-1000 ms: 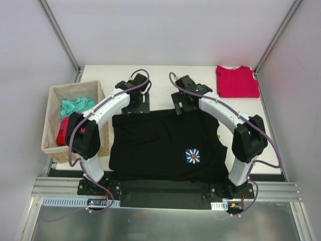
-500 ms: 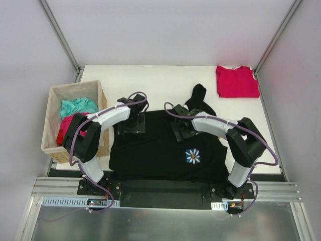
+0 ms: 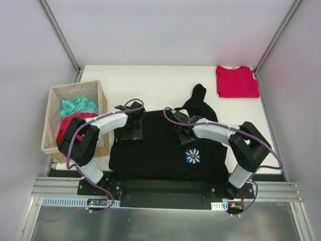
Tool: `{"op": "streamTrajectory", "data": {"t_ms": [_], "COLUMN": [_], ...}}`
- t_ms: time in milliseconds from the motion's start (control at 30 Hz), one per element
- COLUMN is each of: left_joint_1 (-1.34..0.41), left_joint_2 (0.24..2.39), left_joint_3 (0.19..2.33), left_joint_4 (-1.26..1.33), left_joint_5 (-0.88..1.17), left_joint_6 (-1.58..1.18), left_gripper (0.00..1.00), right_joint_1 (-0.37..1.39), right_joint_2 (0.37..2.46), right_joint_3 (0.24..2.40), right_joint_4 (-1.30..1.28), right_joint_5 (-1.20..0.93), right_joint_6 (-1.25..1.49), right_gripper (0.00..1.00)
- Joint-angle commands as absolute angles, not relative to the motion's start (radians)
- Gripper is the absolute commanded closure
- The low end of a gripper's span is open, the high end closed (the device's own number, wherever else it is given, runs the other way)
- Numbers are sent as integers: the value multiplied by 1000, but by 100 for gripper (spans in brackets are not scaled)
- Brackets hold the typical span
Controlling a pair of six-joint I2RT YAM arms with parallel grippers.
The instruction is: Fold and stack the t-shirts
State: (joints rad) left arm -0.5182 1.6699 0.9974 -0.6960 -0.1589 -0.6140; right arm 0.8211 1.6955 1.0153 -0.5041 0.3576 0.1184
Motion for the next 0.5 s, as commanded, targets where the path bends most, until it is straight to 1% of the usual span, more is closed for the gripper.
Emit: {"op": "streamTrajectory", "data": {"t_ms": [0,67,167,233,267,333,367,400,467], "left_joint_1": [-531,-531,-531,-531,-531,-531,-531,-531,-531], "left_joint_2": [1667,1657,1641,1634,1623,1611,1595,1585,1563], "left_joint_3": [957,954,951,953,956,975,985,995,1057], "left_joint_4": [-672,-672,-673,-675,-675,-681,-686,-690,-718], "left_joint_5": [-187,-189,-190,-186,-183,-178,-176,-175,-189], "left_joint_6": [-638,-638,-638,-634,-632,-626,-624,-614,-600], "left_gripper": [19,19,19,19,19,19,19,19,19], "right_joint_1": [824,825,825,824,824,824,824,822,819], "right_joint_2": [1707,1710,1704,1692,1684,1671,1654,1648,1638], "right_joint_3": [997,996,992,997,1006,1025,1047,1064,1112], "right_joint_4": [-494,-491,-488,-489,-492,-506,-524,-532,-575], "right_joint_5": [359,354,351,357,360,380,409,423,468], "right_joint_6": [140,141,143,138,134,123,121,115,86], "right_gripper": [63,69,72,71,64,56,43,38,30]}}
